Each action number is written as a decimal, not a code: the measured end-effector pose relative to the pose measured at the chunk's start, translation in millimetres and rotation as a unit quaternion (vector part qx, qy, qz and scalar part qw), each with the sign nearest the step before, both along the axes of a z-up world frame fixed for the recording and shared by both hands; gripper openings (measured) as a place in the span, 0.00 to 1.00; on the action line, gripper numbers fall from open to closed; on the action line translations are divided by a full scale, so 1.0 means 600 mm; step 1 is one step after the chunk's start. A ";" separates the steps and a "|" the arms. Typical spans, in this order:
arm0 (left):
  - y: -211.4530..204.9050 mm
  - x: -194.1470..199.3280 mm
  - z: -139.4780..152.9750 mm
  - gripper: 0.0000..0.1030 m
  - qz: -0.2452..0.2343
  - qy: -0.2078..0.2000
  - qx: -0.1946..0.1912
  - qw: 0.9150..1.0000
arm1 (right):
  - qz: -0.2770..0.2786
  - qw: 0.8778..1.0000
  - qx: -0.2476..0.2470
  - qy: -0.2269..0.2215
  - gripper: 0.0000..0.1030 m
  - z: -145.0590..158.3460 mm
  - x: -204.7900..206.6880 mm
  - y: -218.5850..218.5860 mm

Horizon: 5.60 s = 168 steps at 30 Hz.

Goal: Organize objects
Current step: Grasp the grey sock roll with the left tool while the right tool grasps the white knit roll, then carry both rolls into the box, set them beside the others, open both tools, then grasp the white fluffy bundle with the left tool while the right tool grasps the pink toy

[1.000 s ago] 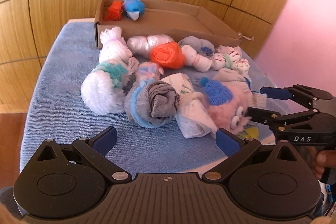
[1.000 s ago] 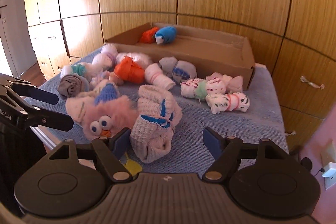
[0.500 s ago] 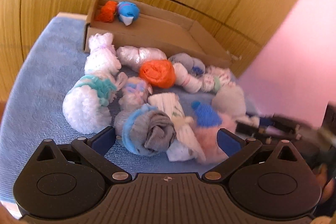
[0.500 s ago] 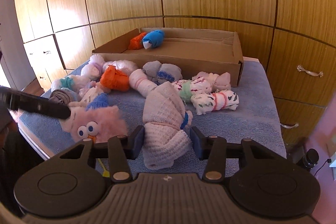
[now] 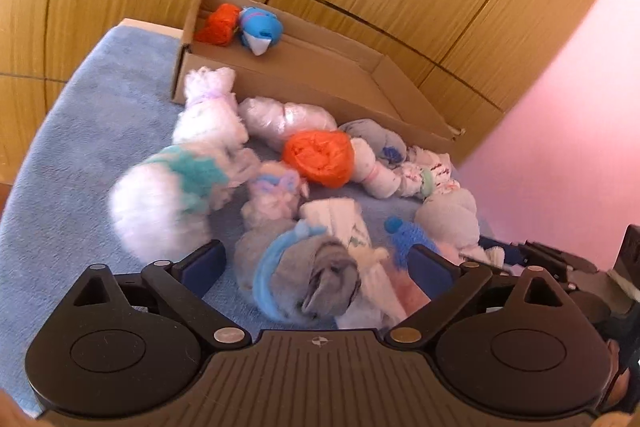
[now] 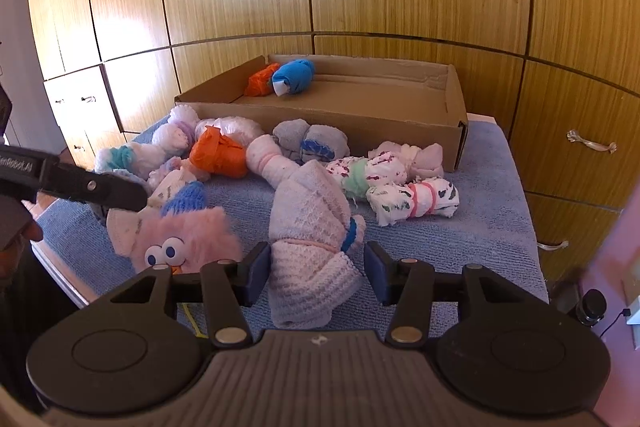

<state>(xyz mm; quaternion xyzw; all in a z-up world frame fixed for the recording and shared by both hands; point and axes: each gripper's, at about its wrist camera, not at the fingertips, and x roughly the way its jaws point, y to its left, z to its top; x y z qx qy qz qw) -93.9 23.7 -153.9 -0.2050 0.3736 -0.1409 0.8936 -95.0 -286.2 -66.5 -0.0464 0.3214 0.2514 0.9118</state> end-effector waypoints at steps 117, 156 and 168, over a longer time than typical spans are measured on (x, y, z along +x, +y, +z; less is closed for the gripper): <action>-0.100 0.486 0.148 0.86 -0.168 -0.106 0.387 0.901 | -0.025 0.991 0.018 0.134 0.42 0.032 0.492 0.168; 0.028 0.007 0.184 1.00 0.064 -0.062 0.196 0.977 | 0.071 0.996 0.027 -0.046 0.93 0.076 0.011 0.084; -0.002 -0.019 0.104 0.99 0.043 -0.042 0.216 0.974 | 0.097 0.994 -0.018 -0.040 0.85 0.012 -0.028 0.102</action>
